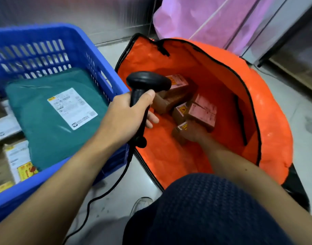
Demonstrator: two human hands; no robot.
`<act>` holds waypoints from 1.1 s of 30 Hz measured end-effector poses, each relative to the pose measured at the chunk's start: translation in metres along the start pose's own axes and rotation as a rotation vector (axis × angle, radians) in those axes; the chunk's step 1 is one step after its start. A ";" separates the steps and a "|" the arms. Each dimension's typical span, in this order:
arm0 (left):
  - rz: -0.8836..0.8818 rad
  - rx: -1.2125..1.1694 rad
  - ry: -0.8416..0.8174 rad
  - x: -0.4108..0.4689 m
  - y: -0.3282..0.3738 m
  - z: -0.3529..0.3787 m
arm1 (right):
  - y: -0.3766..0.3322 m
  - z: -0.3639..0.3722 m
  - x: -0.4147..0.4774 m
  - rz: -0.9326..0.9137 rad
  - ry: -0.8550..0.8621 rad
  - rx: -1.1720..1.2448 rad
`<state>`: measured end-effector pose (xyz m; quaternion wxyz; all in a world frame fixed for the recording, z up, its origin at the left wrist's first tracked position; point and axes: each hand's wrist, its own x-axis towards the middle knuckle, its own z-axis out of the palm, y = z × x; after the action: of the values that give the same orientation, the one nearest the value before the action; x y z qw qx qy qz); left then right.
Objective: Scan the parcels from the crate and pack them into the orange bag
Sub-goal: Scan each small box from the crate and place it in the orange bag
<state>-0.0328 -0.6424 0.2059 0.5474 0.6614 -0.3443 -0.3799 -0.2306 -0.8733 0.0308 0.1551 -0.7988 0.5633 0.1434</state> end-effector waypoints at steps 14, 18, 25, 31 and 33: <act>-0.056 -0.078 0.042 0.001 -0.002 -0.009 | -0.025 0.026 -0.001 -0.021 -0.042 0.306; -0.046 -0.064 0.038 0.001 -0.002 -0.009 | -0.018 0.016 0.017 0.022 -0.016 0.275; -0.049 -0.053 0.045 0.001 -0.002 -0.009 | 0.037 0.013 0.051 0.083 -0.104 0.174; -0.171 -0.154 0.074 -0.003 0.009 -0.013 | -0.038 -0.039 -0.012 -0.056 -0.071 0.168; -0.207 -0.132 0.069 -0.007 0.013 -0.018 | -0.062 -0.059 -0.030 -0.167 -0.057 0.130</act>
<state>-0.0212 -0.6302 0.2214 0.5590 0.6688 -0.2296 -0.4331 -0.1786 -0.8519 0.1019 0.2340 -0.8267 0.4984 0.1157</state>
